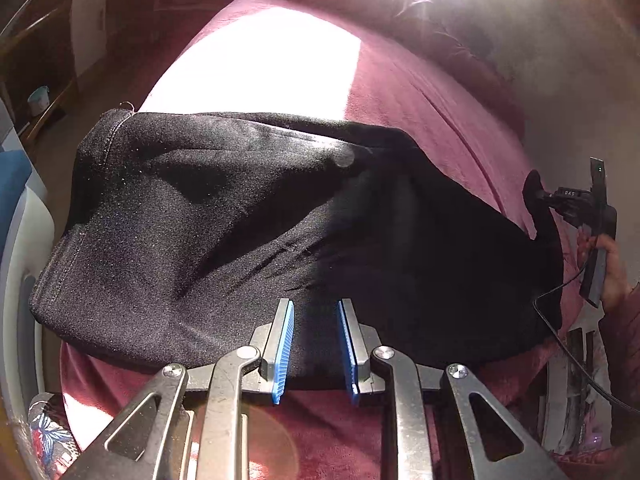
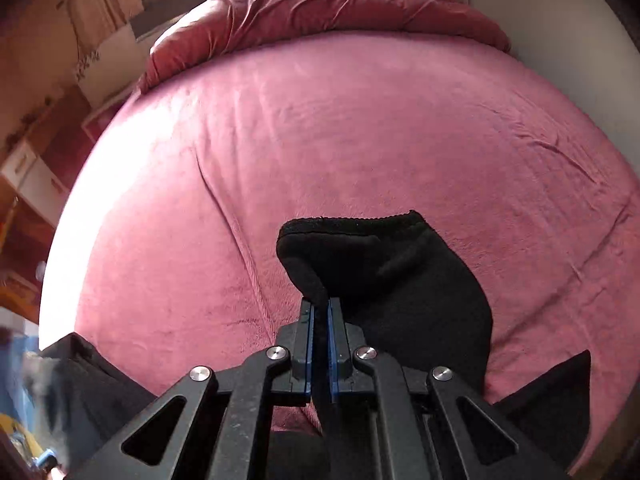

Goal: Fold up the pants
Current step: 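Carry the held leg cuff with the right gripper over the folded pants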

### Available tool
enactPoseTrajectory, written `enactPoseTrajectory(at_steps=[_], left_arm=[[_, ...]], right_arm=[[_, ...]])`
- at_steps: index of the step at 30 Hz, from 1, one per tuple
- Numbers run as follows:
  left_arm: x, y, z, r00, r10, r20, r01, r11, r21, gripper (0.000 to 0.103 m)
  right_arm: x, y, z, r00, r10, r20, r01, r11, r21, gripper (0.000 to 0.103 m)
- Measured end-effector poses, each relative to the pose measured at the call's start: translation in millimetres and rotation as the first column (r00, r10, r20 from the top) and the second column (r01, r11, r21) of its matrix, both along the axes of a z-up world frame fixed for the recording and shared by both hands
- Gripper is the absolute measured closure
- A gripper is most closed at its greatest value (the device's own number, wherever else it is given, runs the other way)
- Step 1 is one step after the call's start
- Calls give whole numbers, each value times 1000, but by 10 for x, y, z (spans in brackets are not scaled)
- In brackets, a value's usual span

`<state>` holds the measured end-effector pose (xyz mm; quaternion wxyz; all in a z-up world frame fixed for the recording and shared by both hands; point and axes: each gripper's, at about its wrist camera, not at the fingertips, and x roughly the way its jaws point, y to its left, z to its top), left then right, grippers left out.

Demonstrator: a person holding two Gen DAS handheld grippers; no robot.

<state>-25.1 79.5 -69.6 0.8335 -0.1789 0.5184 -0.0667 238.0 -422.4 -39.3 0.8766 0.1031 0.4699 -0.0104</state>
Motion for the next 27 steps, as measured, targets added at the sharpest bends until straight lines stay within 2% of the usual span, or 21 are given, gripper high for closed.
enactPoseTrajectory(at_steps=[3,5,10,12,14,20,24,27], left_arm=[[41,-97,17,999,-32,8,32,999,2,81],[61,-168,29,999,-50,14,50,999,3,81],[106,-392,32,994,-109,13,108,994,11,81],[123,-497,30,991,-137,10,136,990,21,81],[155,-608,32,986,-164,7,163,986,32,81],[225,-960,103,966,-260,9,259,963,73,81],[237,-1220,79,939,-343,-19,343,934,101,81],[213,-1400,43,922,-384,-41,387,917,102,81]], right_arm=[[-366,-427,414,992,-81,96,70,991,112,97],[-639,-721,580,978,-148,144,118,973,199,97],[-1364,-1375,730,931,-319,179,242,904,351,97],[-1644,-1614,652,908,-387,163,305,875,376,97],[-1916,-1859,434,882,-456,122,373,831,414,97],[-2326,-2328,-416,820,-571,-34,517,714,473,97],[-2449,-2417,-841,797,-592,-118,571,676,466,97],[-2530,-2435,-943,793,-596,-129,578,669,467,97]])
